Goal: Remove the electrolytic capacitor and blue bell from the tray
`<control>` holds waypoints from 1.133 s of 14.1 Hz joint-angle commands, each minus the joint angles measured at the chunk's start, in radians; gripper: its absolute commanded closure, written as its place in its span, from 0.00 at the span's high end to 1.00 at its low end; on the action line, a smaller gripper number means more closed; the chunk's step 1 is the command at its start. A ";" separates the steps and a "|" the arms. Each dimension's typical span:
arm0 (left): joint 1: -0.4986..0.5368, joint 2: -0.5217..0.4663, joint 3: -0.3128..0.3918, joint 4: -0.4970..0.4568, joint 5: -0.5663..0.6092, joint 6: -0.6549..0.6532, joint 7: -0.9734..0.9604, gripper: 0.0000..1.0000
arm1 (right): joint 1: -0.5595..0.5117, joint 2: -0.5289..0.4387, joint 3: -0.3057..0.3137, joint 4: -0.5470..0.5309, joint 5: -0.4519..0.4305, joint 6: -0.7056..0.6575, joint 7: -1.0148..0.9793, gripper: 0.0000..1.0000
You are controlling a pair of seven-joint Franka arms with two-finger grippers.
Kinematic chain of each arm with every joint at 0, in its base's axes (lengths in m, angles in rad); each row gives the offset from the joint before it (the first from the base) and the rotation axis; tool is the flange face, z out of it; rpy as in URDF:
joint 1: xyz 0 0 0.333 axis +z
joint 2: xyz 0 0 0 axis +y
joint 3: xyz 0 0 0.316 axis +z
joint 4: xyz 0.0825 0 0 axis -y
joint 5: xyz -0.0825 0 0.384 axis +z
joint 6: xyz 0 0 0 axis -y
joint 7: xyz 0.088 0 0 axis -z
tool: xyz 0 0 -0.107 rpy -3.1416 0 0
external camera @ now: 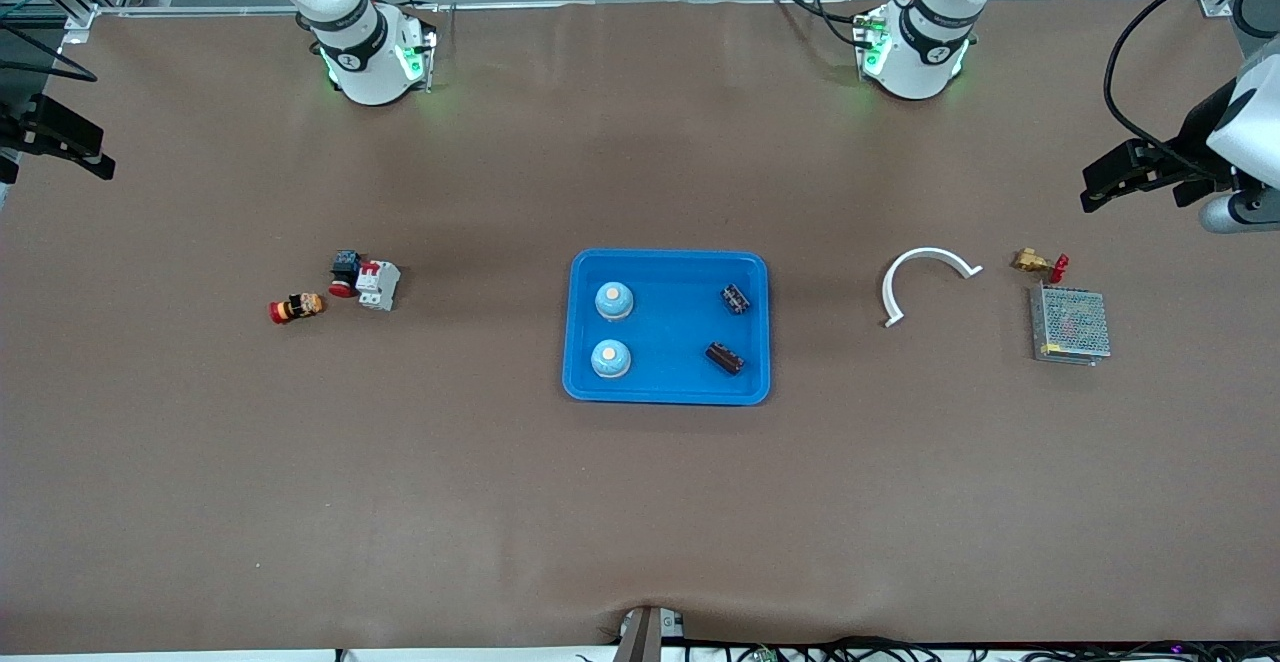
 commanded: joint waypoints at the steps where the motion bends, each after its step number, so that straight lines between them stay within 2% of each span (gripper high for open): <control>1: 0.001 0.000 -0.001 0.013 0.003 -0.005 -0.004 1.00 | -0.024 -0.002 0.008 0.000 0.012 -0.027 0.003 1.00; 12: -0.011 0.019 -0.006 0.001 -0.003 -0.005 -0.016 1.00 | -0.028 0.040 0.013 0.007 0.019 -0.026 0.002 1.00; 14: -0.011 0.046 -0.033 -0.007 -0.011 0.006 -0.056 1.00 | -0.015 0.040 0.014 0.004 0.019 -0.035 0.003 1.00; 16: -0.013 0.052 -0.067 -0.056 -0.012 0.067 -0.122 1.00 | -0.016 0.040 0.014 0.000 0.019 -0.037 0.005 1.00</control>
